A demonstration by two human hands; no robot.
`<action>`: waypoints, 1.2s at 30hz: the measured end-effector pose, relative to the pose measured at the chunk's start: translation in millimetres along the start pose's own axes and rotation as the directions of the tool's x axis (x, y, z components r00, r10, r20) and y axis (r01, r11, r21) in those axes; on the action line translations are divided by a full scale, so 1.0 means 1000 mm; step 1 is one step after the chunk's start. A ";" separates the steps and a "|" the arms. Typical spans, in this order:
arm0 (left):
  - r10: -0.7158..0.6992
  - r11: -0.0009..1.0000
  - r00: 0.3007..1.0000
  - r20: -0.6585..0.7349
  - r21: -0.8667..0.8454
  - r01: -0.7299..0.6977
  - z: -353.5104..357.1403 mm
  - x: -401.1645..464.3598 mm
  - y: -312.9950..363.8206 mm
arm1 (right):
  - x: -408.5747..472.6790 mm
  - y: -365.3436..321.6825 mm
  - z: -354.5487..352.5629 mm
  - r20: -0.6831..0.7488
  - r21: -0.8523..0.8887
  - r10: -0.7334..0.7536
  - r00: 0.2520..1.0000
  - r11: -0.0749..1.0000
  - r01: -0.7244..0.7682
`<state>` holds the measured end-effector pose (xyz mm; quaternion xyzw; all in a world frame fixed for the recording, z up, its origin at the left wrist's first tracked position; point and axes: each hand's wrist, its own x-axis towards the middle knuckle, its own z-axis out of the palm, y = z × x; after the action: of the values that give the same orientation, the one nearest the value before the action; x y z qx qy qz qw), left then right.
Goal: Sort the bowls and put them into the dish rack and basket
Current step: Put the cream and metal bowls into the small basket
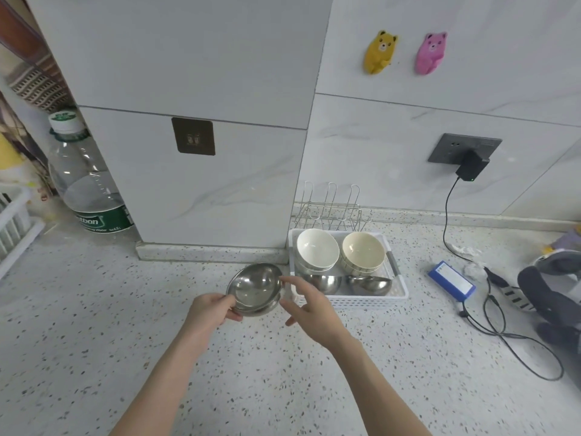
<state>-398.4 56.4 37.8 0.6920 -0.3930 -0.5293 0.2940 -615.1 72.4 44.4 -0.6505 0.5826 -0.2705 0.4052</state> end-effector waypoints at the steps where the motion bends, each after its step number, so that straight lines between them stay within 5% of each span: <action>1: 0.000 1.000 1.000 0.012 -0.002 0.000 0.006 -0.001 0.004 | 0.001 0.001 -0.008 -0.012 -0.013 -0.010 1.000 1.000 0.010; 12: 0.000 1.000 0.990 0.139 -0.024 0.003 0.059 0.000 0.056 | 0.000 0.010 -0.097 0.028 -0.053 -0.033 0.999 0.998 0.035; 20: 0.056 0.998 0.973 0.222 -0.033 -0.050 0.082 0.002 0.086 | 0.001 0.016 -0.129 -0.060 0.162 -0.062 0.996 0.984 0.071; 24: 0.167 0.984 0.981 0.102 -0.077 -0.160 0.092 0.002 0.099 | 0.008 0.016 -0.137 -0.139 0.114 -0.079 0.987 0.989 0.095; 30: 0.303 0.950 0.943 0.138 -0.121 -0.288 0.097 0.005 0.113 | 0.019 0.011 -0.143 -0.216 0.148 -0.039 0.976 0.986 0.073; 36: 0.268 0.962 0.940 0.210 -0.001 -0.274 0.106 0.022 0.123 | 0.033 0.010 -0.159 -0.227 0.129 0.092 0.970 0.990 -0.064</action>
<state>-525.9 -25.2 99.9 0.5763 -0.5206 -0.5476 0.3115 -745.5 7.0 115.4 -0.5654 0.6336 -0.3632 0.3833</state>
